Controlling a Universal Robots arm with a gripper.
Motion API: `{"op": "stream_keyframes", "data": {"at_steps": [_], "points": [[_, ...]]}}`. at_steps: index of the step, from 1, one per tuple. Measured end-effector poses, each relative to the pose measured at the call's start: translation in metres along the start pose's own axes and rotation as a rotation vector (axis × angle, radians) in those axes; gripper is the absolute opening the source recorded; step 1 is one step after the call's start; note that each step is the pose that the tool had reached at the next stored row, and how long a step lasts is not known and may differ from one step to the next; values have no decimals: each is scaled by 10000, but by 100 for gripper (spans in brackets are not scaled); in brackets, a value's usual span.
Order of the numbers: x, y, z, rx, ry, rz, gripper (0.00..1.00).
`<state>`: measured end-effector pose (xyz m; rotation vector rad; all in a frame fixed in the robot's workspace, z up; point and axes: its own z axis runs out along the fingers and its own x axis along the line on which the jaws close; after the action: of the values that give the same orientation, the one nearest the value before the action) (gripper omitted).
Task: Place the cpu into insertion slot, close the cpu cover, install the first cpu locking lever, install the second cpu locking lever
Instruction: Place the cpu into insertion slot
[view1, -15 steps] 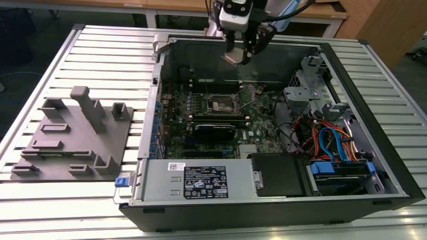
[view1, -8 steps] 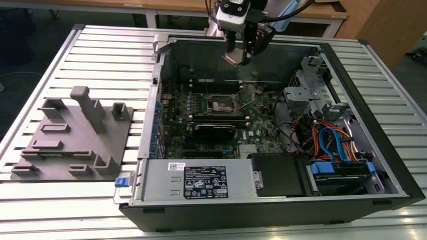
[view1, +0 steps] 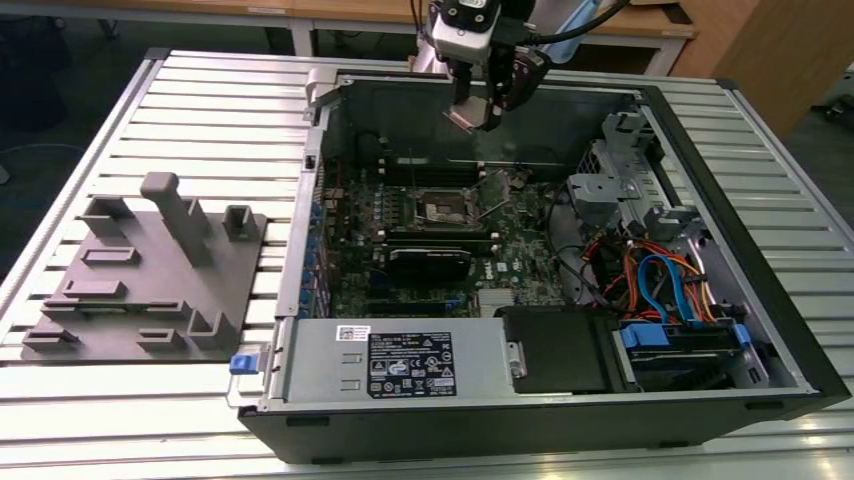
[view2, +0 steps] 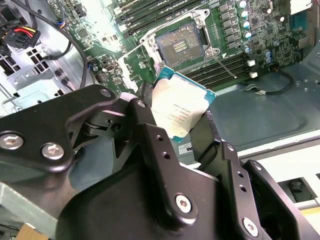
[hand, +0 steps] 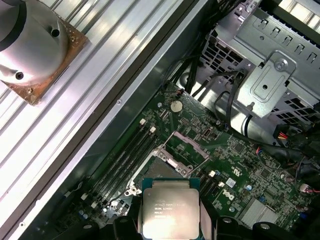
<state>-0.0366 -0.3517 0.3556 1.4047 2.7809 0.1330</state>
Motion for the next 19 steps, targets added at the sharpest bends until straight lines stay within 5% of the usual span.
{"op": "stream_keyframes", "data": {"at_steps": [6,14,19], "points": [[0,0,1,-4,-14,159,54],[0,-1,18,-21,-118,1329,54],[0,-2,19,-24,-130,1461,54]]}}
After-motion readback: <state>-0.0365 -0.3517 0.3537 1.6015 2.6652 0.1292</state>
